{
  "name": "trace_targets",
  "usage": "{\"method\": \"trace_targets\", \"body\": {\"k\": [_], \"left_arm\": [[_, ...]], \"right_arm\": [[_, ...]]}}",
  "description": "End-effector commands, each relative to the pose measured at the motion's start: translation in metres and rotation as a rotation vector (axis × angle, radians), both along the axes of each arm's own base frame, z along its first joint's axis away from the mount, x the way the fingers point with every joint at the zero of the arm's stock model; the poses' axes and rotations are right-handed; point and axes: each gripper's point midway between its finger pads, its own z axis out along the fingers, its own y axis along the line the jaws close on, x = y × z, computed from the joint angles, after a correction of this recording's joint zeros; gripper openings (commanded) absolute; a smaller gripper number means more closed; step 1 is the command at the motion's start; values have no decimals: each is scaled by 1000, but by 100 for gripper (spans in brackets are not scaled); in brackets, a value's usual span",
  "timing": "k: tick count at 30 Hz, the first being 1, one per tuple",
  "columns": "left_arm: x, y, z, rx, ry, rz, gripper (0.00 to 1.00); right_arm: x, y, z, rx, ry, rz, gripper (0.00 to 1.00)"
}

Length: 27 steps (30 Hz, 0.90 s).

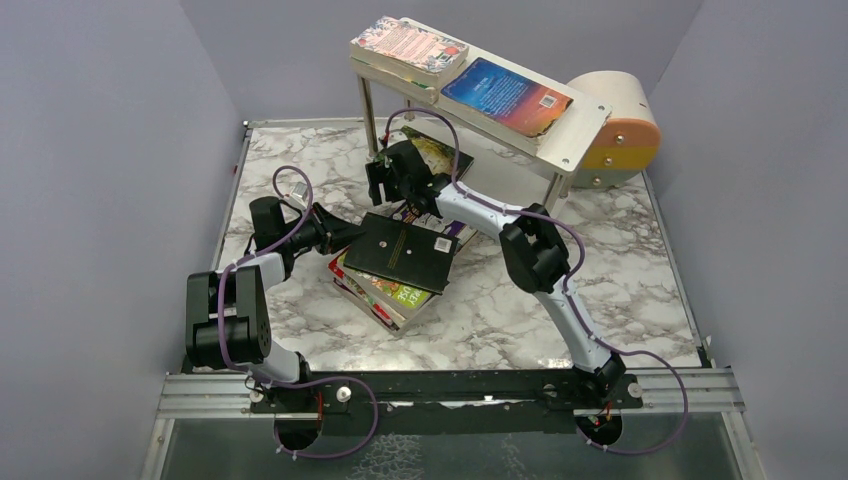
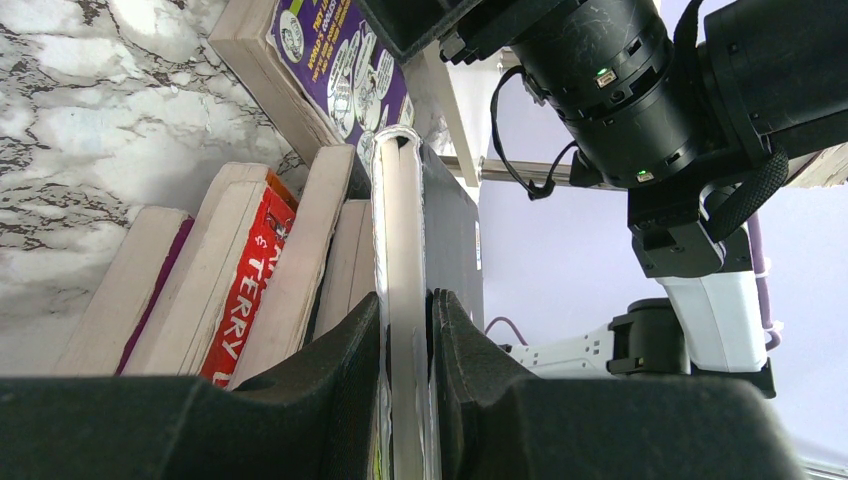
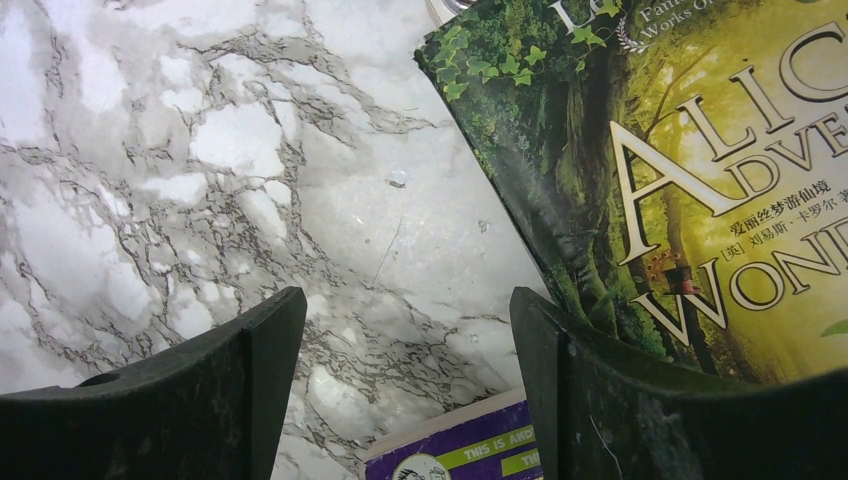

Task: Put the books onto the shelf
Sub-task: Adjust the book on the shelf.

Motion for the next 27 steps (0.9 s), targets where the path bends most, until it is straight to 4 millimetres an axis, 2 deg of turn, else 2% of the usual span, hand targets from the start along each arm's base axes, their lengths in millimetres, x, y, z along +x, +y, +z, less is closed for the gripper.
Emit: {"method": "trace_targets", "body": {"k": [1,4,13,27], "left_arm": [[-8,1,-1,6,-21,-21,0],[-9,2,-2,8,-21,-17,0],[-8,3,-3,13,-20,-6,0],[-11,3,-4,15,-18,-4,0]], "right_arm": [[27,-17,8,53,-36,-76,74],[21,-15,12,73,-32,-49,74],[-2,-4,55,154,-97,26,73],[-17,14,79,200,-130,91,73]]}}
